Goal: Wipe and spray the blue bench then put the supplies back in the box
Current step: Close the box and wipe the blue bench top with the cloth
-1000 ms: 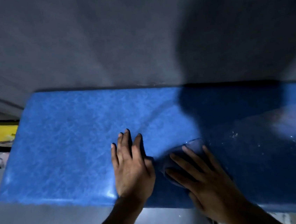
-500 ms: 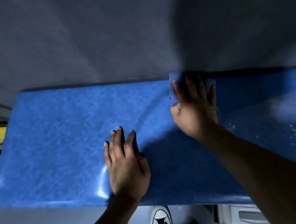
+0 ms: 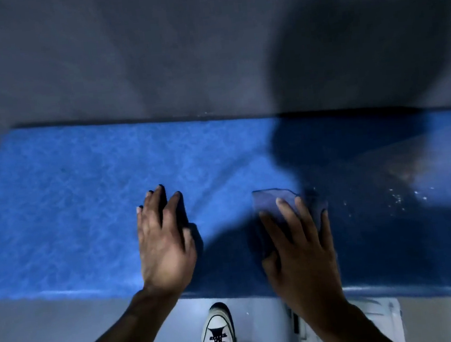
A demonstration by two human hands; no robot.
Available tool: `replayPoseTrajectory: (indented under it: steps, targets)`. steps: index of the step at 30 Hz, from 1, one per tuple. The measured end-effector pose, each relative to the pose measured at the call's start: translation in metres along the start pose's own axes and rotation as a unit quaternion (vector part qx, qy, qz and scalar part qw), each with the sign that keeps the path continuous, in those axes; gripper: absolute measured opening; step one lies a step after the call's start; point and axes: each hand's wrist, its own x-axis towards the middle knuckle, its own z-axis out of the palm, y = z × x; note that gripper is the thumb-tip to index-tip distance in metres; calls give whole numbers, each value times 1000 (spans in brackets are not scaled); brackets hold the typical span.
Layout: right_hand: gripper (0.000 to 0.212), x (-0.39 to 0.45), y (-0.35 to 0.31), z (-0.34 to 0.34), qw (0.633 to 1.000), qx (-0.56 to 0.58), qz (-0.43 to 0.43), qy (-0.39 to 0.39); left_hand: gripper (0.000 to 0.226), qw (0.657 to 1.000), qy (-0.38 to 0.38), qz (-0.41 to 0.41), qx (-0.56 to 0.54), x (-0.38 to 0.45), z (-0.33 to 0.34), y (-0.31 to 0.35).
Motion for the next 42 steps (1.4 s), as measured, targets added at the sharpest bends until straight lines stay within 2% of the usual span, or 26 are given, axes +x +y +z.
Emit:
replayPoseTrajectory:
  steps: [5, 9, 12, 17, 23, 27, 30, 33, 37, 42]
  targets:
    - [66, -30, 43, -13, 991, 6, -128, -49, 67, 999, -32, 26, -10, -17, 27, 68]
    - [79, -16, 77, -21, 964, -37, -245, -93, 64, 1000, -10, -22, 10, -20, 44, 101]
    - [82, 10, 89, -20, 955, -53, -281, -80, 61, 999, 9, -32, 33, -20, 51, 102]
    - [72, 65, 94, -12, 978, -59, -196, -50, 62, 998, 26, -19, 60, -18, 56, 101]
    - [74, 127, 96, -6, 994, -58, -89, -27, 62, 996, 44, -4, 81, -19, 59, 101]
    - [73, 136, 94, -5, 999, -9, 20, -25, 62, 995, 46, -3, 88, -19, 60, 101]
    - [71, 124, 89, -5, 998, 0, 62, -7, 62, 994, 47, -6, 96, -19, 62, 101]
    - [68, 102, 86, -8, 998, 9, 65, 6, 65, 994, 49, -7, 97, -17, 60, 103]
    - [62, 48, 91, -12, 998, 43, 9, 38, 65, 994, 54, -19, 97, -19, 60, 104]
    - [59, -7, 115, -23, 997, 34, -68, -4, 62, 997, 32, -24, 69, -21, 53, 110]
